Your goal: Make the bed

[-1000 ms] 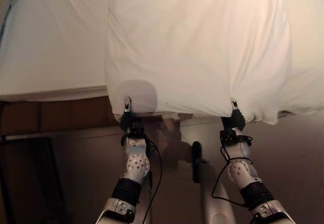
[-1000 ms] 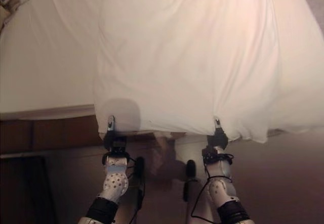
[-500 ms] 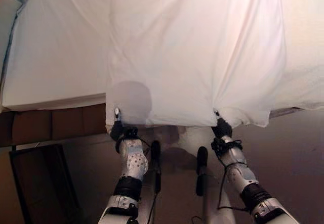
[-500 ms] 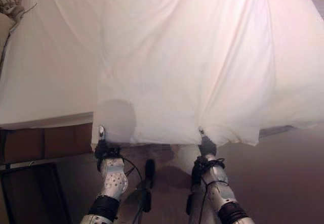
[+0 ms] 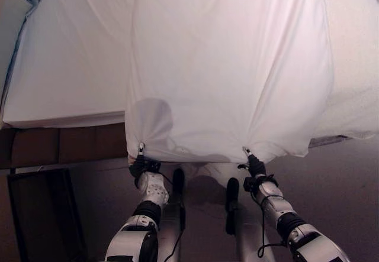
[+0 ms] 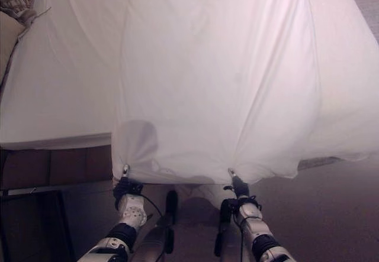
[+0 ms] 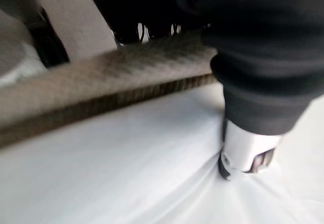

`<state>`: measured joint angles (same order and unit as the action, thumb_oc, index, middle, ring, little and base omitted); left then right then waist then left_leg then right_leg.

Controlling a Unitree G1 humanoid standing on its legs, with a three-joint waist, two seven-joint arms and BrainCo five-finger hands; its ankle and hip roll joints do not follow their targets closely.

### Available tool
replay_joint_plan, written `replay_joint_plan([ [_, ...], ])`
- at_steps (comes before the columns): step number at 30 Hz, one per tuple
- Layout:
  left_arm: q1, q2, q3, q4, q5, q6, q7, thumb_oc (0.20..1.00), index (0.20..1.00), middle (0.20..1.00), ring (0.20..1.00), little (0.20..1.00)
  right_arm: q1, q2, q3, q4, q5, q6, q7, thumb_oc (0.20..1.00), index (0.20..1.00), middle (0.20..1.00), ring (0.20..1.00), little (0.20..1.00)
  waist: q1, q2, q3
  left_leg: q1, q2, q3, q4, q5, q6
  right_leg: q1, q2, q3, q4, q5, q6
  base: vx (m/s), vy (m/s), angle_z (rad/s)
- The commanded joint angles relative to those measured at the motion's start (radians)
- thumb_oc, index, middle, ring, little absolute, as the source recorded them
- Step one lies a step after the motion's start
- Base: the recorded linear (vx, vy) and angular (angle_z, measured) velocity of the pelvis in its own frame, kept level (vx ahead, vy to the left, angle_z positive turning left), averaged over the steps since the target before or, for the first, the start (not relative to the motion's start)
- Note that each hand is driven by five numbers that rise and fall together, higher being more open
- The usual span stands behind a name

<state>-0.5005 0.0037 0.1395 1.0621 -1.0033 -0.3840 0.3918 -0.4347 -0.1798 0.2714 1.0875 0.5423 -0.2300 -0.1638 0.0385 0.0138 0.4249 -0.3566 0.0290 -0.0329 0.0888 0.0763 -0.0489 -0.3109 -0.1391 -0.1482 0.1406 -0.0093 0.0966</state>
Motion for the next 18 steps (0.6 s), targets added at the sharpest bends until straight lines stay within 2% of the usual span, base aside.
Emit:
replay_joint_plan([
  [1, 0.183, 0.163, 0.140, 0.176, -0.038, 0.035, 0.028, 0.677, 0.677, 0.677, 0.677, 0.677, 0.132, 0.009, -0.047, 0.130, 0.000, 0.086, -0.087, 0.200, 0.200, 0.200, 0.200, 0.200, 0.014, -0.049, -0.019, -0.052, -0.019, 0.026, 0.016, -0.010, -0.010, -0.065, -0.044, 0.007, -0.025, 0.077, 0.044, 0.04, -0.034, 0.12],
  [2, 0.191, 0.161, 0.137, 0.187, -0.048, 0.049, 0.000, 1.000, 1.000, 1.000, 1.000, 1.000, 0.134, 0.015, -0.058, 0.150, 0.005, 0.091, -0.084, 0.219, 0.219, 0.219, 0.219, 0.219, 0.014, -0.050, -0.020, -0.049, -0.018, 0.025, 0.016, -0.011, -0.010, -0.061, -0.043, 0.006, -0.025, 0.075, 0.043, 0.04, -0.029, 0.12],
  [3, 0.196, 0.161, 0.132, 0.196, -0.047, 0.056, -0.008, 1.000, 1.000, 1.000, 1.000, 1.000, 0.134, 0.018, -0.064, 0.157, 0.013, 0.089, -0.083, 0.561, 0.561, 0.561, 0.561, 0.561, 0.013, -0.050, -0.022, -0.046, -0.016, 0.024, 0.015, -0.012, -0.009, -0.057, -0.043, 0.004, -0.025, 0.073, 0.043, 0.04, -0.030, 0.13],
  [4, 0.201, 0.158, 0.128, 0.203, -0.044, 0.061, -0.011, 1.000, 1.000, 1.000, 1.000, 1.000, 0.138, 0.020, -0.073, 0.165, 0.033, 0.090, -0.073, 0.950, 0.950, 0.950, 0.950, 0.950, 0.012, -0.050, -0.025, -0.044, -0.015, 0.023, 0.016, -0.013, -0.009, -0.055, -0.043, 0.002, -0.023, 0.071, 0.042, 0.03, -0.027, 0.10],
  [5, 0.204, 0.157, 0.118, 0.208, -0.033, 0.069, -0.016, 1.000, 1.000, 1.000, 1.000, 1.000, 0.141, 0.022, -0.072, 0.166, 0.047, 0.089, -0.059, 1.000, 1.000, 1.000, 1.000, 1.000, 0.011, -0.049, -0.026, -0.042, -0.014, 0.023, 0.016, -0.013, -0.008, -0.053, -0.042, 0.002, -0.020, 0.069, 0.042, 0.03, -0.024, 0.09],
  [8, 0.222, 0.157, 0.076, 0.220, 0.043, 0.103, -0.044, 1.000, 1.000, 1.000, 1.000, 1.000, 0.153, 0.015, -0.068, 0.165, 0.044, 0.088, -0.019, 1.000, 1.000, 1.000, 1.000, 1.000, 0.006, -0.048, -0.029, -0.037, -0.014, 0.021, 0.015, -0.013, -0.008, -0.050, -0.037, 0.004, -0.018, 0.067, 0.041, 0.02, -0.015, 0.10],
  [13, 0.258, 0.133, 0.056, 0.139, -0.014, 0.073, -0.128, 1.000, 1.000, 1.000, 1.000, 1.000, 0.176, 0.001, -0.090, 0.133, 0.054, 0.063, 0.003, 1.000, 1.000, 1.000, 1.000, 1.000, 0.005, -0.041, -0.031, -0.034, -0.015, 0.018, 0.013, -0.014, -0.006, -0.049, -0.035, 0.006, -0.021, 0.068, 0.041, 0.01, -0.001, 0.02],
  [14, 0.290, 0.134, 0.012, 0.120, 0.048, 0.087, -0.190, 1.000, 1.000, 1.000, 1.000, 1.000, 0.190, -0.012, -0.107, 0.122, 0.063, 0.045, 0.018, 1.000, 1.000, 1.000, 1.000, 1.000, 0.006, -0.036, -0.028, -0.037, -0.016, 0.014, 0.012, -0.010, -0.006, -0.050, -0.035, 0.004, -0.023, 0.068, 0.041, 0.00, 0.000, 0.00],
  [16, 0.327, 0.146, -0.046, 0.103, 0.153, 0.085, -0.202, 1.000, 1.000, 1.000, 1.000, 1.000, 0.206, -0.024, -0.124, 0.108, 0.063, 0.023, 0.018, 1.000, 1.000, 1.000, 1.000, 1.000, 0.005, -0.028, -0.024, -0.043, -0.018, 0.010, 0.013, -0.009, -0.006, -0.053, -0.036, 0.000, -0.024, 0.067, 0.041, 0.00, 0.000, 0.00],
  [18, 0.360, 0.171, -0.146, 0.094, 0.357, 0.090, -0.213, 1.000, 1.000, 1.000, 1.000, 1.000, 0.215, -0.039, -0.133, 0.084, 0.058, 0.000, 0.019, 1.000, 1.000, 1.000, 1.000, 1.000, 0.005, -0.023, -0.018, -0.043, -0.017, 0.012, 0.013, -0.009, -0.007, -0.054, -0.033, 0.002, -0.021, 0.064, 0.040, 0.00, 0.000, 0.00],
])
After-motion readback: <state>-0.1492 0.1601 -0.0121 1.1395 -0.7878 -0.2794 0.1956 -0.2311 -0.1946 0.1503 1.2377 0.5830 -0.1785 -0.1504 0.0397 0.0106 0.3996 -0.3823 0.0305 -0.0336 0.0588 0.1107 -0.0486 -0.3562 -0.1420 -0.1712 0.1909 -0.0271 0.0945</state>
